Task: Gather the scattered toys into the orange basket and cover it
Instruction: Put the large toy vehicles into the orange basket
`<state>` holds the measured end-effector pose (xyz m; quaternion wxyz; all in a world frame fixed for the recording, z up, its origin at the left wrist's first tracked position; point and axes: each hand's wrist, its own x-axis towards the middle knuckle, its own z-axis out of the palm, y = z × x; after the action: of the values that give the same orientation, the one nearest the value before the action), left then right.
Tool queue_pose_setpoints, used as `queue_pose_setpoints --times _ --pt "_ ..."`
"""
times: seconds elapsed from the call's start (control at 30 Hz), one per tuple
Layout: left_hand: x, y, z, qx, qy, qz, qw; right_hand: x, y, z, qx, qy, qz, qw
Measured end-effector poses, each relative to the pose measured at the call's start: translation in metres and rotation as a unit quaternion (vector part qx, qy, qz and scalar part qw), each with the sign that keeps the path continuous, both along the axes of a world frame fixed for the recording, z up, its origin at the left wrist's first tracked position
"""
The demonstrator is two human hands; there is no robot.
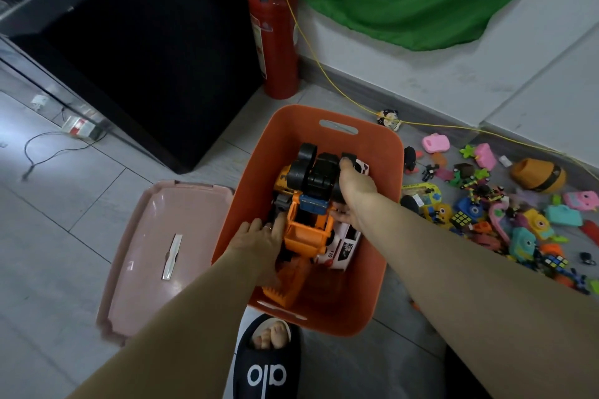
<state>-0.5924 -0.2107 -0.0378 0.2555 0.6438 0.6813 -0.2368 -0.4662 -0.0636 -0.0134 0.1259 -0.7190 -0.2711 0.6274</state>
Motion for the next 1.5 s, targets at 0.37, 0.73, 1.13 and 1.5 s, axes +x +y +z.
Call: queue_pose_setpoints --times 0.37,0.73,1.13,1.5 --pt "-0.024 0.023 0.015 -0.039 -0.295 0.28 0.913 0.01 -0.008 -0.003 0.011 0.04 0.008 0.999" --pt "-0.014 0.062 0.094 -0.012 -0.659 0.447 0.605 0.011 0.013 0.076 0.146 0.027 0.104 0.983" --pt "-0.032 0.044 0.123 0.128 -0.617 0.543 0.555 -0.013 0.018 0.112 0.426 -0.168 0.548 0.7" --pt "-0.029 0.023 0.113 -0.095 -0.512 0.543 0.658 -0.035 0.01 0.113 0.449 -0.195 0.67 0.558"
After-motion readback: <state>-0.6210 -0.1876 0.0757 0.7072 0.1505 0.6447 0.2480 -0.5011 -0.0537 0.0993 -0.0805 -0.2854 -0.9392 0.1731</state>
